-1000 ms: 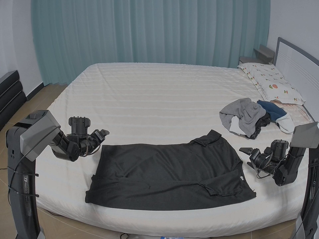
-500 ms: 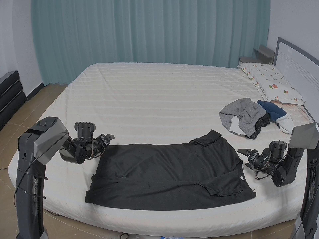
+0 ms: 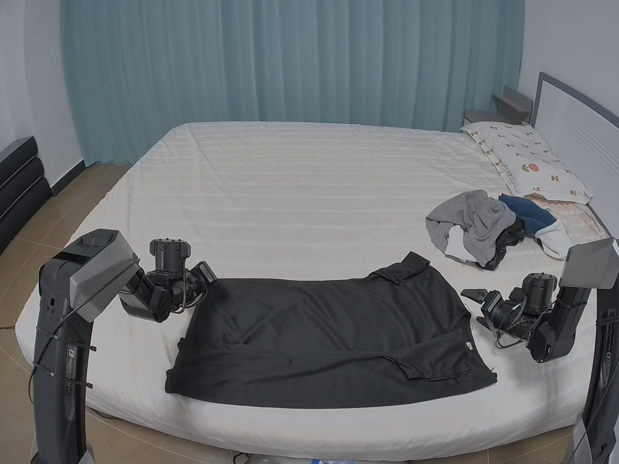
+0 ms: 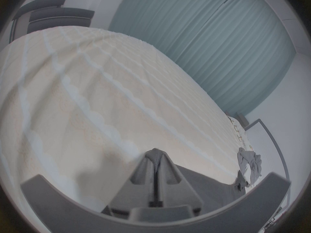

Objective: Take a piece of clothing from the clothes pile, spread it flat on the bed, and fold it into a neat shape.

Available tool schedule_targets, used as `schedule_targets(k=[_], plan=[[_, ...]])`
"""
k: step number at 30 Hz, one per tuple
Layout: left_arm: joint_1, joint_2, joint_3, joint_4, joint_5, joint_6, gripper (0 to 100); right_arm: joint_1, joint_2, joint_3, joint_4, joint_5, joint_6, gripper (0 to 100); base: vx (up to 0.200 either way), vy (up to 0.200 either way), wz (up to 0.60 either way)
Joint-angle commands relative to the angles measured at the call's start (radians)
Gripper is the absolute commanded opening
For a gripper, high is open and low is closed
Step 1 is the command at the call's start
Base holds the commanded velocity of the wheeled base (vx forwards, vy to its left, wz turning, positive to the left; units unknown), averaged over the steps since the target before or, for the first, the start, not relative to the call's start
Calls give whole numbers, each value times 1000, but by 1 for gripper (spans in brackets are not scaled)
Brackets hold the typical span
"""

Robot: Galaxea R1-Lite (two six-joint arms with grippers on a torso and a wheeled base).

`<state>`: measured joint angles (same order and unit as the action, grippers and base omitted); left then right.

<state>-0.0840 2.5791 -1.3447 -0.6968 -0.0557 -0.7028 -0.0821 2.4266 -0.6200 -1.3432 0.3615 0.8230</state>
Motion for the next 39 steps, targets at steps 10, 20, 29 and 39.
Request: schedule_targets(k=[10, 20, 29, 39], plan=[[4, -13, 59, -113, 71, -61, 0, 136, -50, -66, 10, -156, 1, 100, 0, 0, 0], [-5, -13, 121, -184, 71, -64, 0, 133, 3, -442, 398, -193, -125, 100, 0, 0, 0], [-20, -13, 151, -188, 71, -66, 0, 110, 200, -742, 533, -159, -298, 100, 0, 0, 0], [-17, -19, 150, -188, 71, -66, 0, 113, 261, -916, 648, -119, -323, 100, 0, 0, 0]])
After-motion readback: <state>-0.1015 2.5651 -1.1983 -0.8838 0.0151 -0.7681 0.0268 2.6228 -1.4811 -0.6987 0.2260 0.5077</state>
